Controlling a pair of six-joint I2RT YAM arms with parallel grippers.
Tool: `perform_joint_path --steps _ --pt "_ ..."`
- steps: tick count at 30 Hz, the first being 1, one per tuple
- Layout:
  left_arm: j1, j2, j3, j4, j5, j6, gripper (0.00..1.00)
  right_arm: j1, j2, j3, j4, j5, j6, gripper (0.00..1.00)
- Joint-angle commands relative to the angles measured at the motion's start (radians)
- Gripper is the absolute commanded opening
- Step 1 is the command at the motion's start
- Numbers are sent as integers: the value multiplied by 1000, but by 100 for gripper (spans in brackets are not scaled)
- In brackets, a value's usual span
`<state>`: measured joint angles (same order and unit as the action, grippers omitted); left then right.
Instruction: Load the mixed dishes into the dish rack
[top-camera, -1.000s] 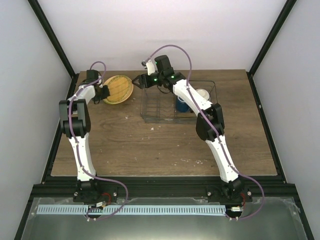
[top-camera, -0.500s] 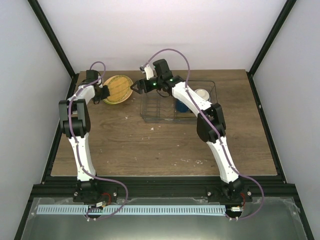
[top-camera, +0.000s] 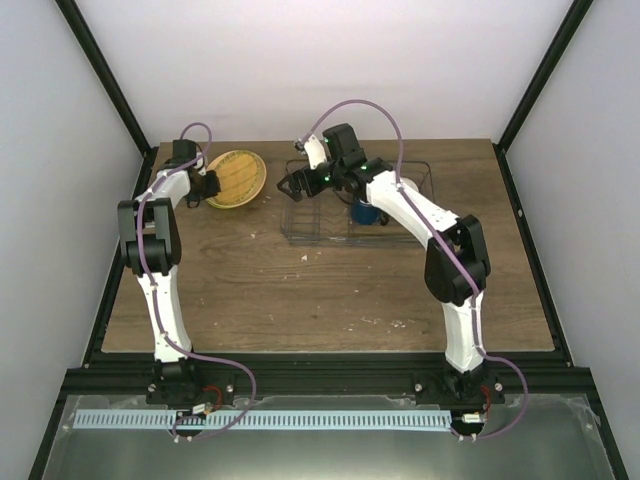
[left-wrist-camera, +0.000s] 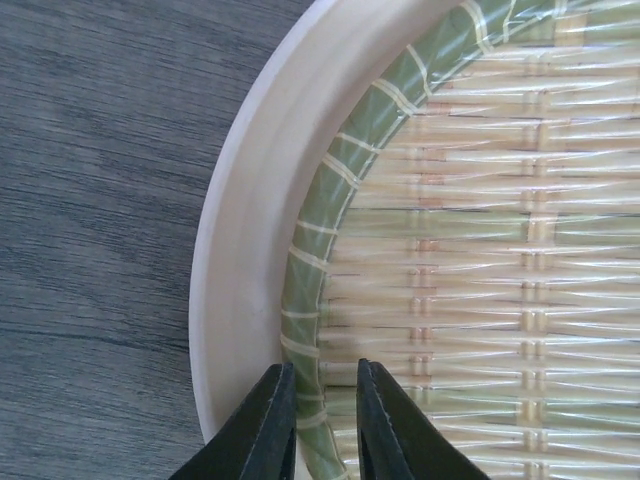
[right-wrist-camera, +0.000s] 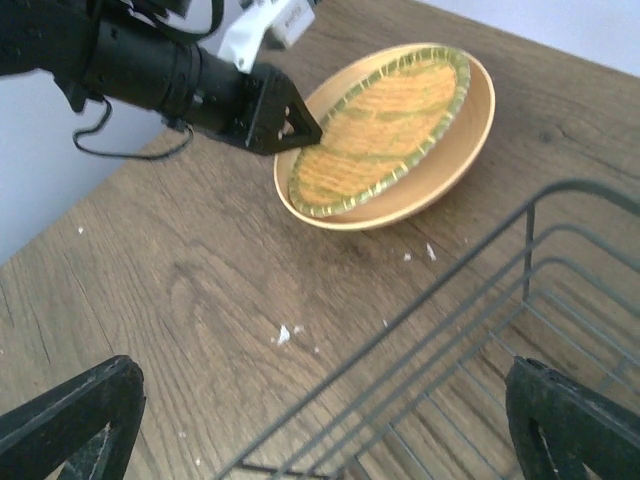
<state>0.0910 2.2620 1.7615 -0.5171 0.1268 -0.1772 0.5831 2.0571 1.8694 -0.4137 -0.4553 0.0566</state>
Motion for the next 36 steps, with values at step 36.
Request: perform_joint_path --steps 36 --pt "-3 -80 109 -126 -16 14 56 8 -202 -285 54 128 -57 100"
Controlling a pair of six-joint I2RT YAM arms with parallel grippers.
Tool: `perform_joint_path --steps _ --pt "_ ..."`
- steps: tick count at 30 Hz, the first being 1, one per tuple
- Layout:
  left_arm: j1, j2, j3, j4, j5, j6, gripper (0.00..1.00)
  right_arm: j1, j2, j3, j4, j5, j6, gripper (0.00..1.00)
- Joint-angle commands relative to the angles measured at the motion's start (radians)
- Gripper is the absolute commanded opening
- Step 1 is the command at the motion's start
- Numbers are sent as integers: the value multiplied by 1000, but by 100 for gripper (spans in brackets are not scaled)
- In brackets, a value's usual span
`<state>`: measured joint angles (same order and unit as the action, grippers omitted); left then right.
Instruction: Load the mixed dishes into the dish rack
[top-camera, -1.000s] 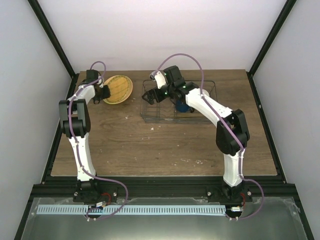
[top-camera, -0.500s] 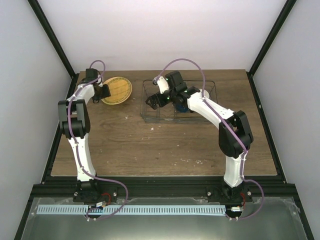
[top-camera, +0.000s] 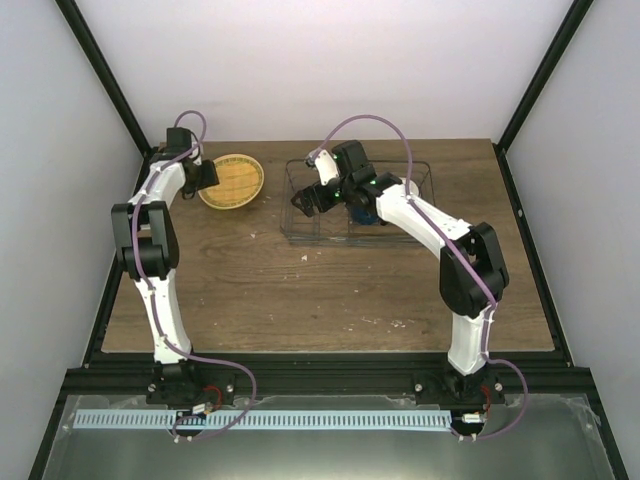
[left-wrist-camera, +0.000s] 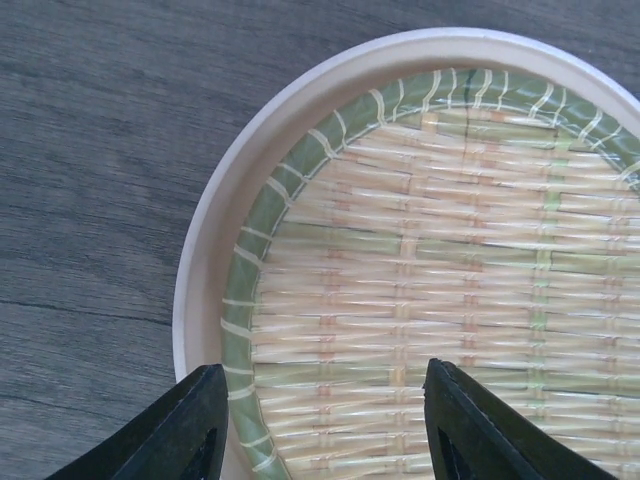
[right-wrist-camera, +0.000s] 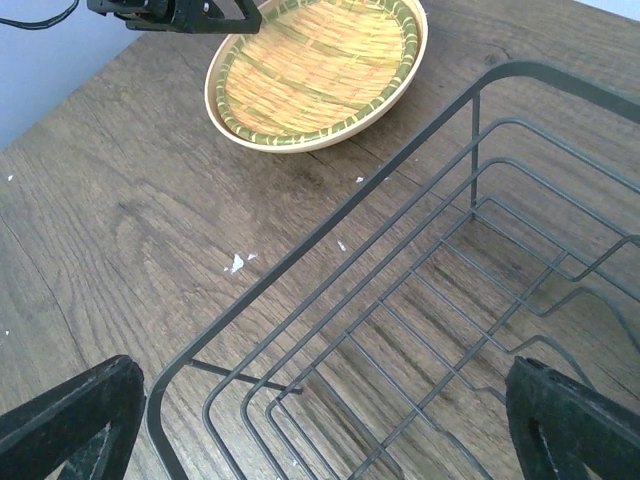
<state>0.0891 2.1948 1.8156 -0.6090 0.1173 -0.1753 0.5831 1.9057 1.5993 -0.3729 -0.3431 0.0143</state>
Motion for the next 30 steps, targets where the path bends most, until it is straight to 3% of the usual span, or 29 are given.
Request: perform_joint_path --steps 1,30 --pt "-2 -7 59 -38 -12 11 56 8 -52 -18 14 18 -14 100" --pt "11 105 69 -34 2 -10 57 8 -58 -55 3 63 -27 100"
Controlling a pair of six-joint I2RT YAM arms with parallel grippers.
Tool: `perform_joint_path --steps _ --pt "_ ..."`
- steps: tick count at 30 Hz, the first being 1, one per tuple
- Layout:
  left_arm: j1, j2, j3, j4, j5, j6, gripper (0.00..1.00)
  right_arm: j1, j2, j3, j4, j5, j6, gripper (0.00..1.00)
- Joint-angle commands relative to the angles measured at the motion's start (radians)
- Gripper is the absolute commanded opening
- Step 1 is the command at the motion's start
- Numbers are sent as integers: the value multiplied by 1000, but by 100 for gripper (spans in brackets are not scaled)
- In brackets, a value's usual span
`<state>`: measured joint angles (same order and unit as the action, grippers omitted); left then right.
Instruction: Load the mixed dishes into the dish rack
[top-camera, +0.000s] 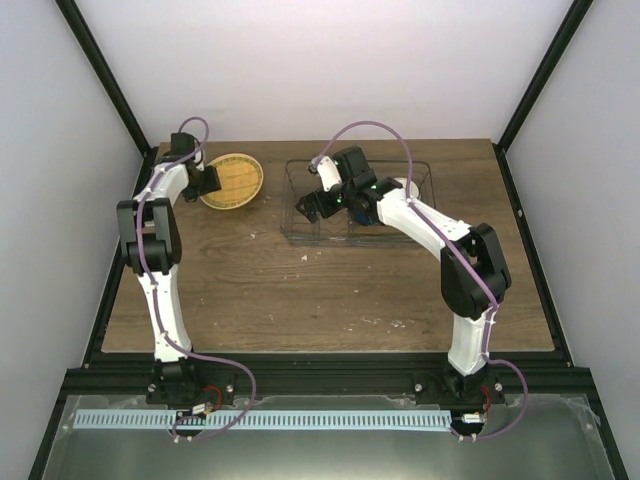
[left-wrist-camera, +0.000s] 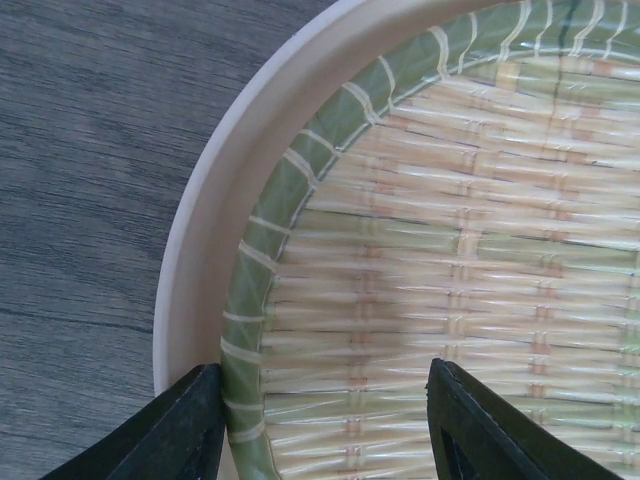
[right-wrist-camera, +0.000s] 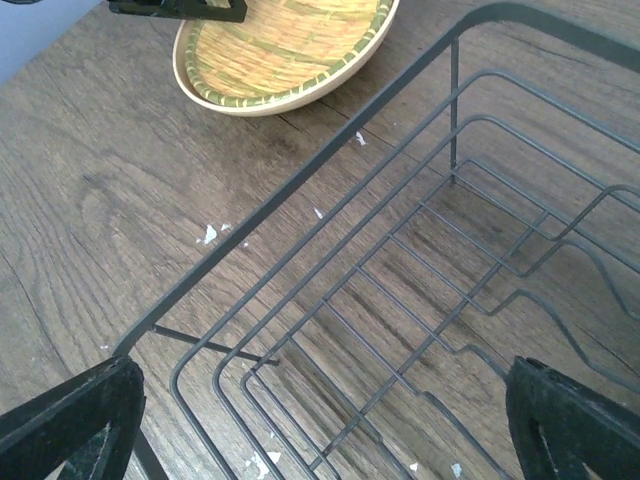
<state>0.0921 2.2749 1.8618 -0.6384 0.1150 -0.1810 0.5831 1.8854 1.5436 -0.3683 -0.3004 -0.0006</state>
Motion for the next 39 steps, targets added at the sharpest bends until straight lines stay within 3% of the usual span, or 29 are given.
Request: perform_joint_path --steps 1,20,29,39 --pt "11 27 20 -4 2 -4 57 8 -40 -1 -3 22 -12 100" --pt "53 -5 -199 166 134 -75 54 8 -60 -28 -24 82 -17 100" --pt "54 -27 -222 178 149 -76 20 8 -65 -37 -27 94 -16 100" --pt "61 -59 -272 199 156 -75 1 8 -67 -45 -27 98 -15 100"
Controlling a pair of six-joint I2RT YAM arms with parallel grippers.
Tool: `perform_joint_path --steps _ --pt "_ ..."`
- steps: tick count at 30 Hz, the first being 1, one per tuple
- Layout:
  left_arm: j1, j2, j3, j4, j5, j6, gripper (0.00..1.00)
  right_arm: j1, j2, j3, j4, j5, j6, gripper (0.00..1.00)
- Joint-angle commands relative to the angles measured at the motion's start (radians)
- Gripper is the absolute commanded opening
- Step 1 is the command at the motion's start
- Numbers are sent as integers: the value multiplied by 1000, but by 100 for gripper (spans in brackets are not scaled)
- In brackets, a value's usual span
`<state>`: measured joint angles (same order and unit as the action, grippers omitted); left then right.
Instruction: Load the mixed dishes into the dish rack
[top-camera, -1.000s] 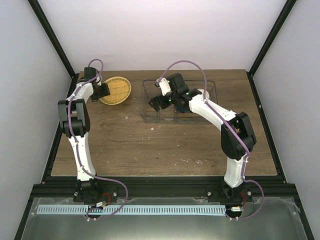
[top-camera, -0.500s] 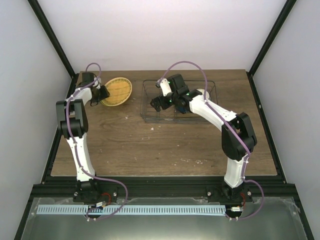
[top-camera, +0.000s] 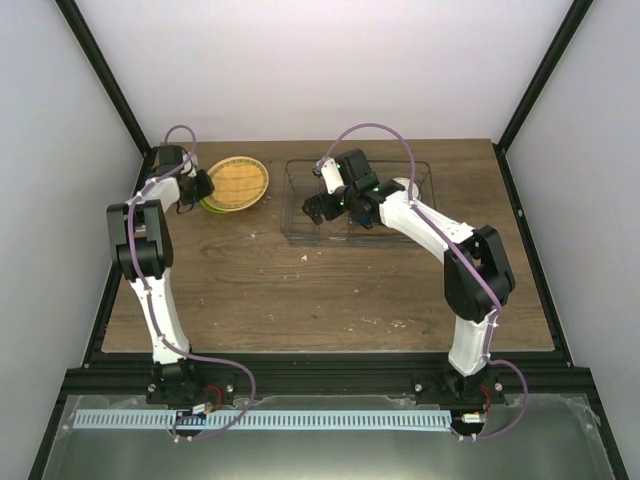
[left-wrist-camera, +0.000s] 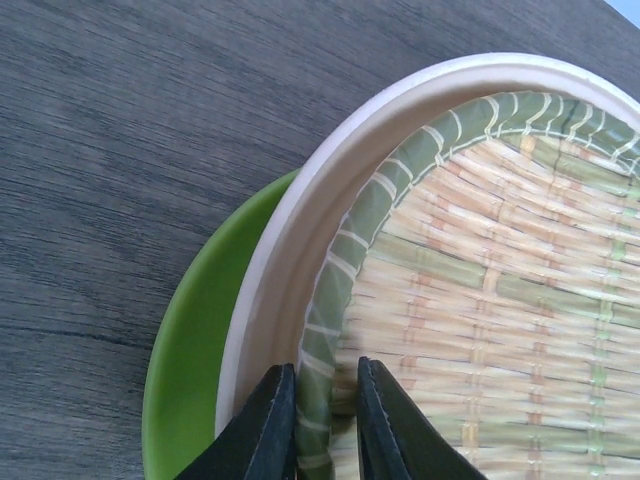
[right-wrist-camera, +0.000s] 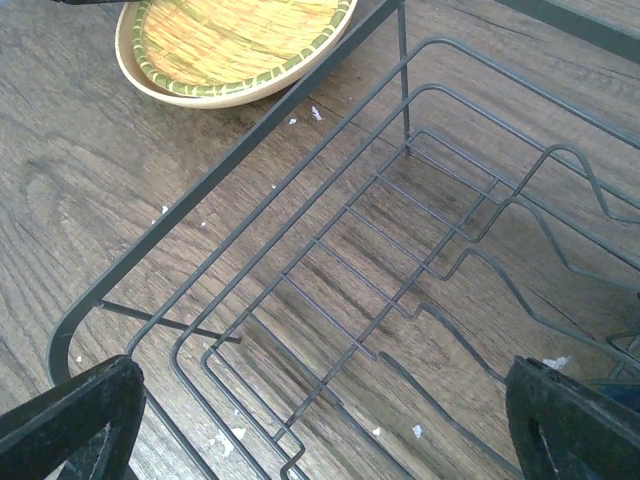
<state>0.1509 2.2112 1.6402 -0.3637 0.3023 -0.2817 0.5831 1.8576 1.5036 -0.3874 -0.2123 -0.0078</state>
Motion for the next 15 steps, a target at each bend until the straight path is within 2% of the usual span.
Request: perform_joint_path --steps 1,7,15 --pt "5 1 -57 -71 -21 22 0 8 -38 -6 -8 12 -8 100" --pt "27 -63 -152 18 59 -24 0 8 -41 -6 -13 23 -10 100" --pt "30 -189 -196 60 75 -35 0 8 -80 -11 0 35 -5 100"
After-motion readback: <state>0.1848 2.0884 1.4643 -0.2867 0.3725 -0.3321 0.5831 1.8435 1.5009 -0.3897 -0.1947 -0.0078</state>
